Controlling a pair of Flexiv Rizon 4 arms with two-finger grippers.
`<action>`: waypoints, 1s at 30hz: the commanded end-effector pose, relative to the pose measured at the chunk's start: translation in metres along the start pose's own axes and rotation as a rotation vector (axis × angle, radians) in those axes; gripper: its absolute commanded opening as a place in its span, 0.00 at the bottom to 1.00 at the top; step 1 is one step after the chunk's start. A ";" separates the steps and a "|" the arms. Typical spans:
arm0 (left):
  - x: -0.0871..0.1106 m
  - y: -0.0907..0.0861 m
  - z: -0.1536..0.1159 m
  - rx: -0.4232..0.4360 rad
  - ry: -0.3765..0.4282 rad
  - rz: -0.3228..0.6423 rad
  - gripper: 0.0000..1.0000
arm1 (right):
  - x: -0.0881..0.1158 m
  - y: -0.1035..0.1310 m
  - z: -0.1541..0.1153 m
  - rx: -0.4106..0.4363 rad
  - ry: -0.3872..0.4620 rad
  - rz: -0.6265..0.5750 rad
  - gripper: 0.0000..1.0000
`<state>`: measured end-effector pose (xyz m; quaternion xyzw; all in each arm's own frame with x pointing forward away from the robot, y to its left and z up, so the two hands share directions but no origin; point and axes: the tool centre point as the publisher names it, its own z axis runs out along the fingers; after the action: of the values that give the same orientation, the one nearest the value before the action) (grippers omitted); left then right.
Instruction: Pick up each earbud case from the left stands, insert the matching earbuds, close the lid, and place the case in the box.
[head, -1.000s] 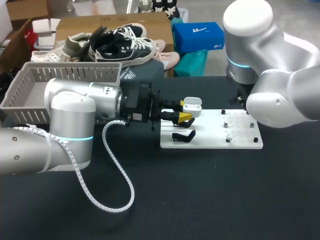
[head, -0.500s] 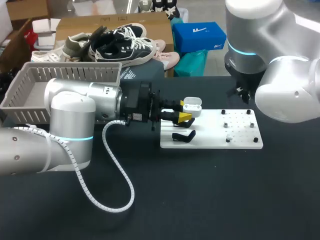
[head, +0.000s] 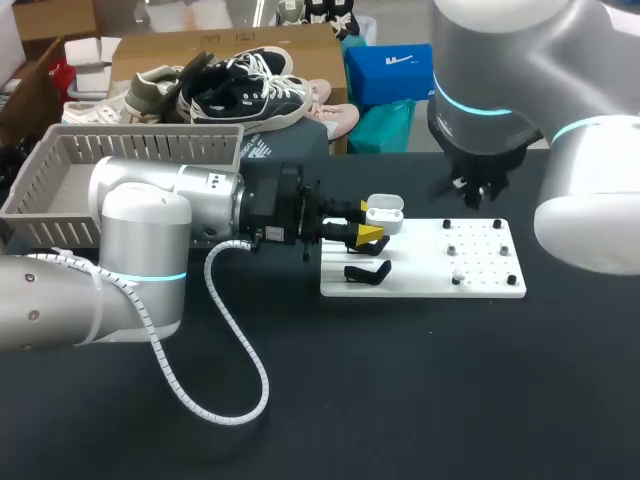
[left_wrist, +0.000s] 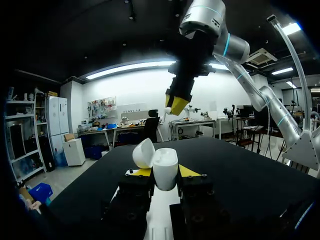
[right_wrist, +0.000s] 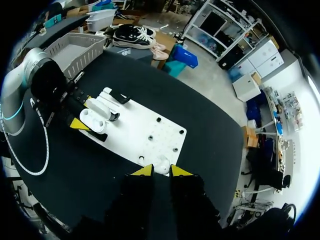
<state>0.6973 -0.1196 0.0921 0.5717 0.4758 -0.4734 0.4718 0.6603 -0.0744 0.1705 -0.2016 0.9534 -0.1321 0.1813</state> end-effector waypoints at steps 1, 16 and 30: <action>0.001 0.001 0.000 0.002 -0.002 0.001 0.00 | 0.000 0.018 -0.017 -0.008 0.029 0.005 0.00; 0.001 0.001 0.000 0.002 -0.002 0.001 0.00 | -0.023 0.072 -0.022 -0.053 0.061 0.051 0.00; 0.001 0.001 0.000 0.002 -0.002 0.001 0.00 | -0.024 0.084 -0.020 -0.108 0.058 0.048 0.00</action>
<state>0.6973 -0.1196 0.0921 0.5717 0.4758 -0.4734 0.4718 0.6461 0.0148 0.1681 -0.1847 0.9688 -0.0816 0.1439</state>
